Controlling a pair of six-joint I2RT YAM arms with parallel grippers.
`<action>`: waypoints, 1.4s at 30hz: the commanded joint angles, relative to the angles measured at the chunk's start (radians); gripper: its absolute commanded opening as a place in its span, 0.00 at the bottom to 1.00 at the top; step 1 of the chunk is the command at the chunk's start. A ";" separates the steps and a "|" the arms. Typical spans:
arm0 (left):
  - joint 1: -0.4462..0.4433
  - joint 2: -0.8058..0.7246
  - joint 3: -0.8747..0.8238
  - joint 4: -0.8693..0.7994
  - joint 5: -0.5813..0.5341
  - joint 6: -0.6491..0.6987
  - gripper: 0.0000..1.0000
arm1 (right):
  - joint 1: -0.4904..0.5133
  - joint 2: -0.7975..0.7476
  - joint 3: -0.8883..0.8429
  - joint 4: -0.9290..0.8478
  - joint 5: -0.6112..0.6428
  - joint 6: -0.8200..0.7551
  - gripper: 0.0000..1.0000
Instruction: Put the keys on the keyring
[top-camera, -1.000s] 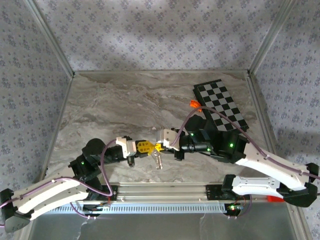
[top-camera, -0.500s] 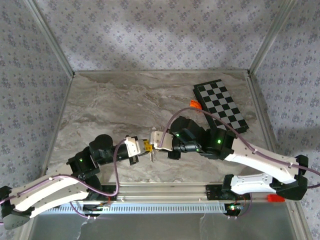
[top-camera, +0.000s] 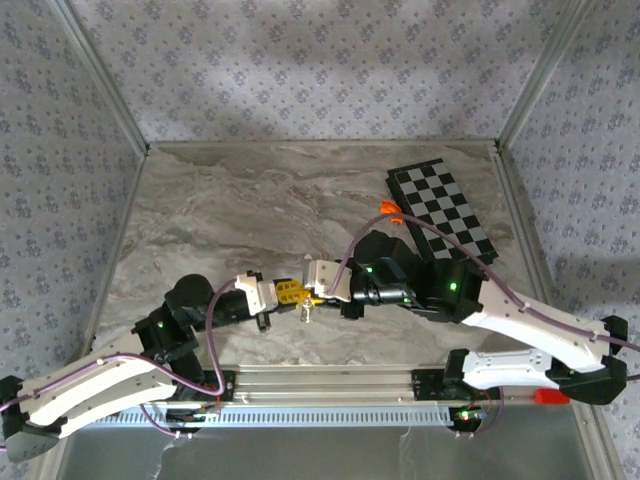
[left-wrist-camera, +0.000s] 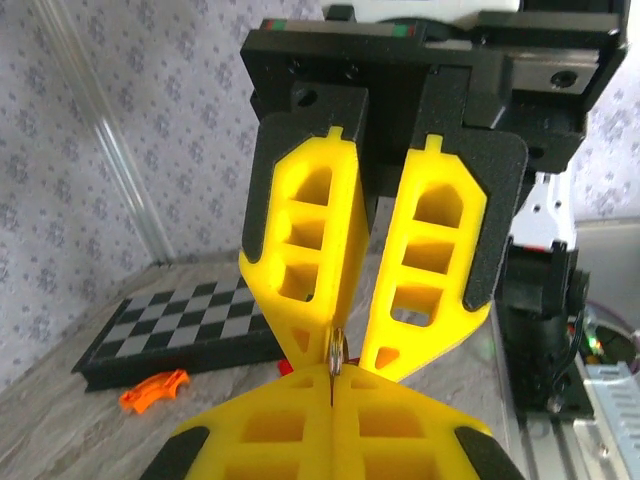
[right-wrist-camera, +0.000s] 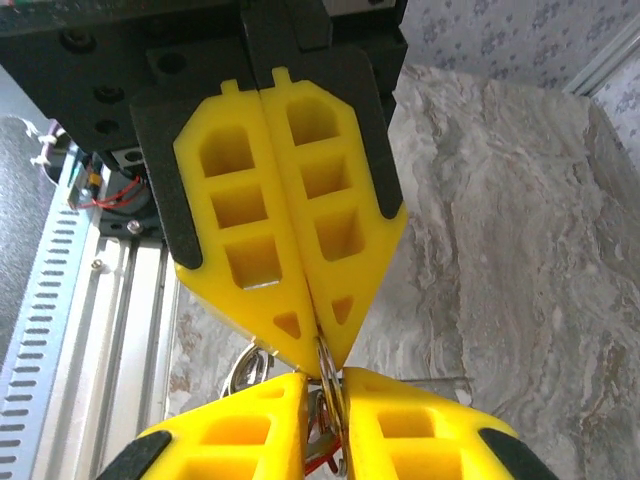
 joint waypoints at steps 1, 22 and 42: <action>-0.007 -0.011 -0.007 0.196 0.095 -0.050 0.00 | -0.010 -0.021 -0.019 0.021 -0.050 0.024 0.16; -0.008 0.074 0.121 -0.171 -0.112 0.122 0.16 | 0.012 0.055 0.042 -0.086 0.080 -0.045 0.00; -0.008 0.023 -0.008 0.272 0.119 -0.077 0.00 | -0.011 -0.049 -0.040 0.095 -0.103 0.041 0.22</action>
